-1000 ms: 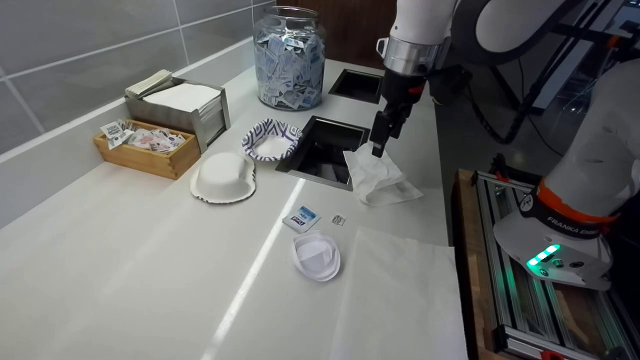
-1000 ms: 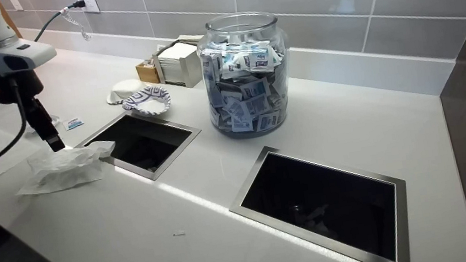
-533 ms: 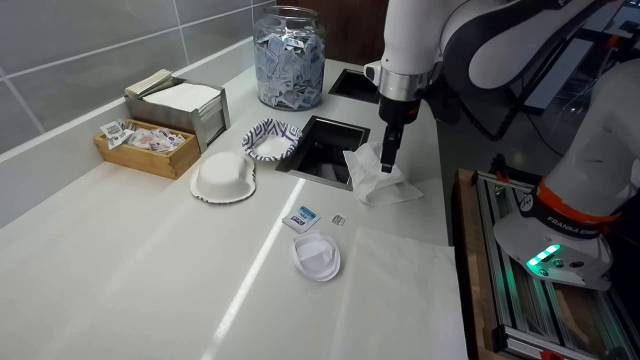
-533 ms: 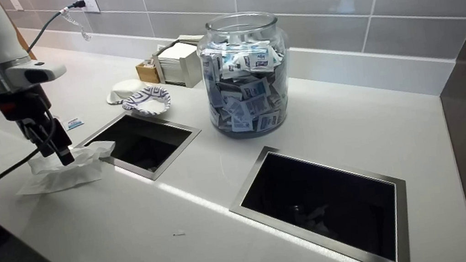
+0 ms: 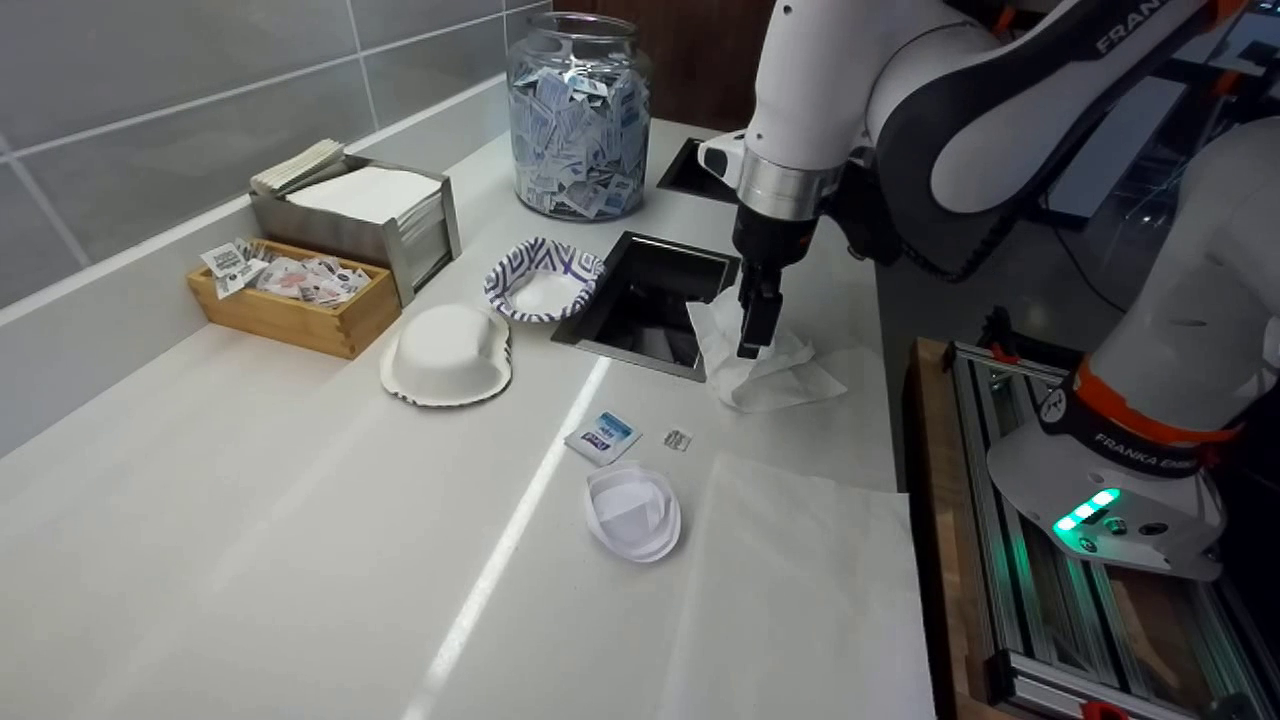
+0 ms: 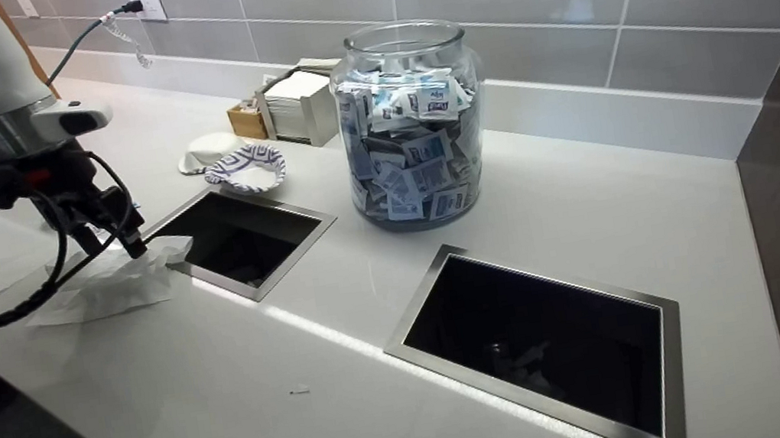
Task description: Pick up the paper towel and place it in the first open slot
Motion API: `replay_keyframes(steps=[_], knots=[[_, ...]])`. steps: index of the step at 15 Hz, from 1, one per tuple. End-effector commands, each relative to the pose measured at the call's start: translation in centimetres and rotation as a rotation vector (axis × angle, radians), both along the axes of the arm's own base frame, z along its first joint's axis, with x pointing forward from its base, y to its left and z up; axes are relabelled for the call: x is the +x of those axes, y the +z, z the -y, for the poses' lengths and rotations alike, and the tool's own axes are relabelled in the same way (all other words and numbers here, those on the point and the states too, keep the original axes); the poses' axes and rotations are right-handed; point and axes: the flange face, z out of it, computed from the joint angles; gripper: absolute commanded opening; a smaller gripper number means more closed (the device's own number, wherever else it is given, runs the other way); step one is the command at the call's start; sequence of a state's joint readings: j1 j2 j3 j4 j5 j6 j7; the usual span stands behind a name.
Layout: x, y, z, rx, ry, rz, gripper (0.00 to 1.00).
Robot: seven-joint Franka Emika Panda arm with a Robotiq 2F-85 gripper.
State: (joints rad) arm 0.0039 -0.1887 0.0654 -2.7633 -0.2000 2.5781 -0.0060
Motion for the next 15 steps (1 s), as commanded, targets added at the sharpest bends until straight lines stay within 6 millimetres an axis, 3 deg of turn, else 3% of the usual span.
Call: replay_keyframes(steps=[1,12,13,15], knots=[[-0.2,-1.8,-0.6,0.046,0.04,-0.049,1.0],[-0.6,-4.5,-0.1,0.008,0.04,-0.096,1.0],[-0.6,-4.8,-0.1,0.007,0.04,-0.099,0.81],[-0.4,-4.9,-0.1,0.009,0.035,-0.095,0.66]])
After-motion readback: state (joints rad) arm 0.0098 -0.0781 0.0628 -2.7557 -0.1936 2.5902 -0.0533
